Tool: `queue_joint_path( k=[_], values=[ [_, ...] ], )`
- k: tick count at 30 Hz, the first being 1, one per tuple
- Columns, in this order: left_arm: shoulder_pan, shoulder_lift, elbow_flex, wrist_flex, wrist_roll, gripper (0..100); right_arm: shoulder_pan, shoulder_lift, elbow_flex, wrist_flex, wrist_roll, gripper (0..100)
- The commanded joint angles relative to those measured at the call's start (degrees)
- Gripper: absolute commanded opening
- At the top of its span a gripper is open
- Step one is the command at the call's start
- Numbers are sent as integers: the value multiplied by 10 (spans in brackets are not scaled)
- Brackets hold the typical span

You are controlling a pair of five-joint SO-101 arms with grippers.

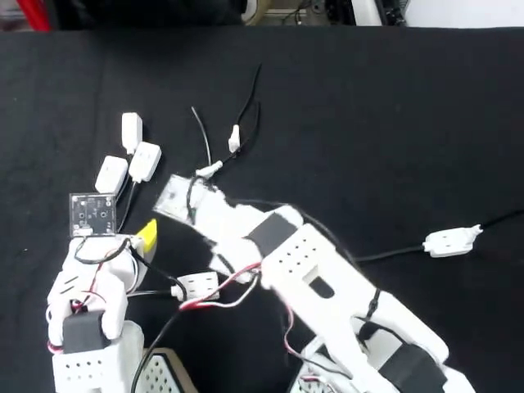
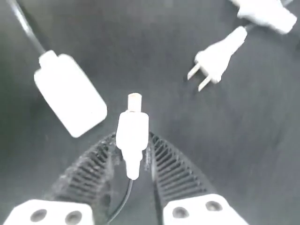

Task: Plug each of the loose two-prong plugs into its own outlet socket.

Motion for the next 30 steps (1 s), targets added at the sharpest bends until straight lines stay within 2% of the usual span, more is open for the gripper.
queue_joint_path(
  k=[1,4,8,22,30],
  values=[
    [-7,-6,-71,27,62,277,-38,-6,-15,-82,-10,11],
    [-7,-6,-116,62,96,277,-67,2,18,-139,-11,11],
    [-5,-6,-130,74,100,277,-72,1,38,-167,-33,11],
    [103,-6,-128,98,73,277,-76,-7,42,-175,-62,11],
    [139,-6,-127,103,47,277,-75,-129,92,-171,-58,11]
  ],
)
